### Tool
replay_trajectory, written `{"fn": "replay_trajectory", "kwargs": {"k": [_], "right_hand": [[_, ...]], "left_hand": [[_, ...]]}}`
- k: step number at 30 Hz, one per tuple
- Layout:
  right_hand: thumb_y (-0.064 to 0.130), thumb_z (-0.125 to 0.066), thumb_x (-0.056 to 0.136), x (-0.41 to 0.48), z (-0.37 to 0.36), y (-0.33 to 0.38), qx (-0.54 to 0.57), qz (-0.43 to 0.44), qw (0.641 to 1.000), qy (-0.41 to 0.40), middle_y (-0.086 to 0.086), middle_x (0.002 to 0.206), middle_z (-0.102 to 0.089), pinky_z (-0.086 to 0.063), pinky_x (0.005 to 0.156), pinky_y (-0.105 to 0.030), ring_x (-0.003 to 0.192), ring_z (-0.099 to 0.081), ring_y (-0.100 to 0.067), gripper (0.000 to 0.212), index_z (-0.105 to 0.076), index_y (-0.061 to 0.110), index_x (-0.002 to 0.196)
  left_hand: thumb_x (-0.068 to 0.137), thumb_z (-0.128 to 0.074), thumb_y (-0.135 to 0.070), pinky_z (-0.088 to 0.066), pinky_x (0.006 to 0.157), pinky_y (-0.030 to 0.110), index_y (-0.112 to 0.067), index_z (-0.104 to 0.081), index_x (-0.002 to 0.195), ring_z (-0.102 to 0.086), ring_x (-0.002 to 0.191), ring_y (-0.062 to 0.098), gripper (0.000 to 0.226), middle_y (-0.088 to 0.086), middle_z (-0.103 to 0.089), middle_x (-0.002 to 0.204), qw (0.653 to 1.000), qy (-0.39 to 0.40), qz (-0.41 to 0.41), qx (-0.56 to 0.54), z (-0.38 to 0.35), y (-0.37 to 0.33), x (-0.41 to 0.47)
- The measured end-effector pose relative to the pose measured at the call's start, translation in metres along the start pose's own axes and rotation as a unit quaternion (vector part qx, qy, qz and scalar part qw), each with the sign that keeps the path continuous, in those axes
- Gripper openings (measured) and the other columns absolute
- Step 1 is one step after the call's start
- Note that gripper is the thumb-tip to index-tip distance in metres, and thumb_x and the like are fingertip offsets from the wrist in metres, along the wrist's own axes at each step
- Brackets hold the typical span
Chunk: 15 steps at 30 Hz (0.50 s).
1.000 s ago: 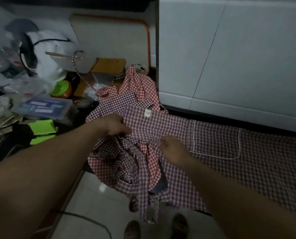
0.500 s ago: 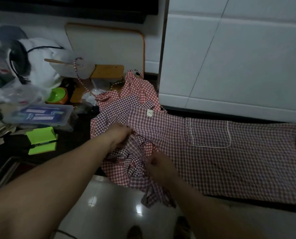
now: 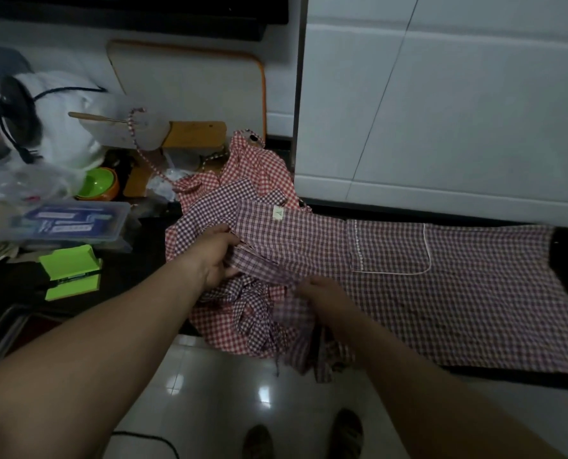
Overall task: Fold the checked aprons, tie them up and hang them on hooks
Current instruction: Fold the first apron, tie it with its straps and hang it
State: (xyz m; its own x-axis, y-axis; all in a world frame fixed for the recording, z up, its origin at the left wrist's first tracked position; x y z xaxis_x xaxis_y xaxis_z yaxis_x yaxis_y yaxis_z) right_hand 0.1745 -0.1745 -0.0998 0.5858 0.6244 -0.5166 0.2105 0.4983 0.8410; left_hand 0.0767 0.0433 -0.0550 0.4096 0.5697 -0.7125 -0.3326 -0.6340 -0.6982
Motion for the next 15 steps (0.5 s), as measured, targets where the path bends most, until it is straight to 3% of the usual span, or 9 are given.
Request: {"fn": "replay_trajectory", "kwargs": {"k": [3, 4, 5, 6, 8, 10, 11, 13, 15], "right_hand": [[0.025, -0.07, 0.092, 0.002, 0.025, 0.017, 0.072, -0.076, 0.994, 0.042, -0.015, 0.103, -0.078, -0.056, 0.098, -0.048, 0.102, -0.073, -0.033, 0.028, -0.074, 0.001, 0.106], [0.027, -0.069, 0.095, 0.002, 0.031, 0.024, 0.076, -0.095, 0.991, 0.057, -0.014, 0.106, -0.078, -0.056, 0.1, -0.047, 0.105, -0.074, -0.032, 0.031, -0.073, 0.002, 0.112], [0.029, -0.069, 0.096, 0.003, 0.037, 0.031, 0.071, -0.104, 0.989, 0.072, -0.012, 0.108, -0.078, -0.056, 0.1, -0.045, 0.105, -0.074, -0.03, 0.032, -0.073, 0.004, 0.115], [0.032, -0.069, 0.096, 0.005, 0.04, 0.036, 0.061, -0.109, 0.988, 0.086, -0.011, 0.11, -0.078, -0.056, 0.101, -0.044, 0.105, -0.075, -0.028, 0.033, -0.072, 0.006, 0.117], [0.036, -0.07, 0.095, 0.007, 0.042, 0.045, 0.037, -0.108, 0.987, 0.116, -0.01, 0.113, -0.078, -0.054, 0.103, -0.045, 0.106, -0.075, -0.027, 0.038, -0.071, 0.008, 0.121], [0.036, -0.069, 0.096, 0.01, 0.042, 0.053, 0.02, -0.089, 0.985, 0.149, -0.011, 0.118, -0.076, -0.052, 0.106, -0.046, 0.111, -0.073, -0.028, 0.039, -0.07, 0.008, 0.125], [0.036, -0.067, 0.098, 0.009, 0.043, 0.058, 0.023, -0.079, 0.984, 0.158, -0.012, 0.12, -0.075, -0.052, 0.106, -0.045, 0.113, -0.072, -0.028, 0.04, -0.069, 0.009, 0.126], [0.044, -0.06, 0.1, 0.011, 0.051, 0.061, 0.049, -0.078, 0.983, 0.157, -0.011, 0.124, -0.074, -0.052, 0.104, -0.042, 0.115, -0.071, -0.026, 0.046, -0.068, 0.009, 0.129], [0.064, -0.05, 0.098, 0.011, 0.061, 0.053, 0.09, -0.084, 0.98, 0.158, -0.008, 0.129, -0.072, -0.049, 0.105, -0.043, 0.121, -0.067, -0.026, 0.062, -0.065, 0.015, 0.133]], "left_hand": [[0.102, -0.058, -0.012, -0.062, 0.082, 0.048, -0.018, -0.057, 0.123, -0.065, 0.109, 0.028, 0.022, 0.009, -0.065, 0.122, 0.999, -0.011, -0.02, 0.041, 0.0, 0.0, 0.0], [0.098, -0.062, -0.021, -0.062, 0.087, 0.048, -0.012, -0.06, 0.125, -0.065, 0.11, 0.027, 0.029, 0.011, -0.066, 0.126, 0.99, -0.032, -0.076, 0.116, 0.002, -0.001, 0.0], [0.092, -0.064, -0.03, -0.058, 0.096, 0.047, -0.013, -0.06, 0.132, -0.063, 0.115, 0.024, 0.043, 0.009, -0.064, 0.133, 0.959, -0.059, -0.168, 0.221, 0.003, -0.004, 0.0], [0.088, -0.066, -0.036, -0.05, 0.108, 0.045, -0.018, -0.054, 0.141, -0.056, 0.123, 0.02, 0.057, 0.003, -0.057, 0.141, 0.898, -0.065, -0.276, 0.337, 0.001, -0.007, -0.002], [0.081, -0.069, -0.046, -0.028, 0.123, 0.046, -0.033, -0.033, 0.157, -0.038, 0.143, 0.019, 0.084, -0.004, -0.041, 0.154, 0.731, 0.036, -0.424, 0.534, -0.016, -0.01, -0.017], [0.077, -0.066, -0.057, -0.007, 0.128, 0.052, -0.04, -0.014, 0.162, -0.023, 0.156, 0.022, 0.101, -0.005, -0.031, 0.165, 0.607, 0.15, -0.413, 0.662, -0.038, -0.004, -0.027], [0.078, -0.065, -0.059, -0.006, 0.128, 0.051, -0.041, -0.015, 0.161, -0.027, 0.155, 0.022, 0.098, -0.005, -0.036, 0.163, 0.586, 0.18, -0.388, 0.688, -0.046, -0.001, -0.027], [0.088, -0.066, -0.048, -0.033, 0.117, 0.042, -0.032, -0.048, 0.145, -0.056, 0.13, 0.02, 0.061, -0.006, -0.064, 0.136, 0.617, 0.218, -0.359, 0.665, -0.055, -0.003, -0.022], [0.096, -0.066, -0.028, -0.046, 0.083, 0.032, -0.024, -0.069, 0.108, -0.065, 0.098, 0.018, 0.013, -0.006, -0.071, 0.103, 0.701, 0.217, -0.337, 0.589, -0.058, -0.012, -0.018]]}}
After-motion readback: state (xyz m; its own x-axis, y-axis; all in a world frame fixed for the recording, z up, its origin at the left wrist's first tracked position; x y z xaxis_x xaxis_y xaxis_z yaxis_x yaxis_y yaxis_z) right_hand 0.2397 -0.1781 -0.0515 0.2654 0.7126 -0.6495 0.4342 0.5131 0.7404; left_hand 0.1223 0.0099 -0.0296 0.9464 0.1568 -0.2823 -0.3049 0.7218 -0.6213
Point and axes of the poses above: each hand's wrist, its own x-axis towards the middle knuckle, its own z-axis out of the back of the hand, y = z × x, the point moved 2 cm from there along x, towards the middle knuckle
